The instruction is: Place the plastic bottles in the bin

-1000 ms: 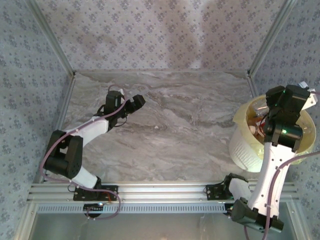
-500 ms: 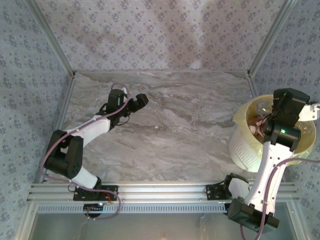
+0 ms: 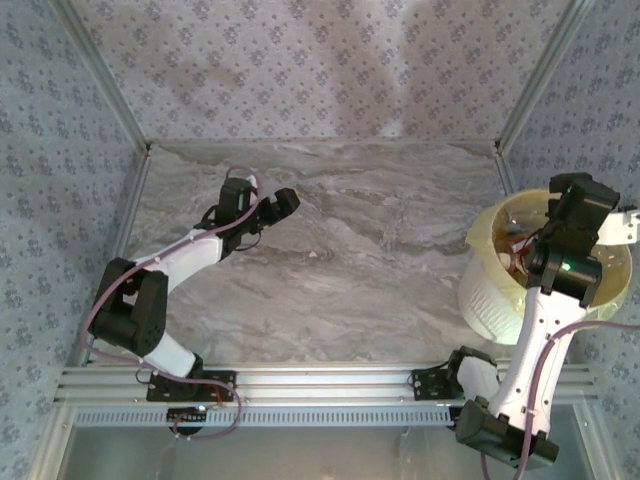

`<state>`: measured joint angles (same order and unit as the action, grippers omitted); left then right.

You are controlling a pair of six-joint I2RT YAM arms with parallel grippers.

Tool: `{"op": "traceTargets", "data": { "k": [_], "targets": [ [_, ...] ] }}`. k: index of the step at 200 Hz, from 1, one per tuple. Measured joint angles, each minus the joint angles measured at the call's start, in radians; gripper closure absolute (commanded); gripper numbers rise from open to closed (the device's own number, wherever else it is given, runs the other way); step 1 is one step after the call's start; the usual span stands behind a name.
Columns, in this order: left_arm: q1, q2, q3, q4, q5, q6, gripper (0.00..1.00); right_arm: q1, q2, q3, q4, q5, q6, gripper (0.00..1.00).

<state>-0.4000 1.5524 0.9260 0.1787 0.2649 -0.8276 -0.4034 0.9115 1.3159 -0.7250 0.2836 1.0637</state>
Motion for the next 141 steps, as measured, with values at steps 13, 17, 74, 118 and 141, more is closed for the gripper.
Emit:
{"op": "traceTargets", "data": {
  "k": [13, 17, 74, 118, 141],
  "targets": [
    [-0.001, 0.001, 0.006, -0.004, 0.0, 0.0, 0.02, 0.038, 0.0, 0.028, 0.009, 0.016, -0.034, 0.0],
    [-0.001, 0.002, 0.009, -0.005, 0.0, 0.0, 0.02, 0.05, 0.0, 0.036, 0.014, 0.019, -0.046, 0.0],
    [-0.023, 0.021, 0.049, -0.016, -0.001, 0.0, 0.02, 0.067, 0.112, 0.06, 0.101, 0.016, -0.191, 0.0],
    [-0.04, 0.021, 0.051, -0.039, -0.013, 0.0, 0.02, 0.032, 0.178, -0.001, 0.135, 0.021, -0.209, 0.0],
    [-0.042, 0.025, 0.055, -0.048, -0.018, 0.0, 0.02, 0.011, 0.145, -0.012, 0.127, 0.04, -0.196, 0.0]
  ]
}}
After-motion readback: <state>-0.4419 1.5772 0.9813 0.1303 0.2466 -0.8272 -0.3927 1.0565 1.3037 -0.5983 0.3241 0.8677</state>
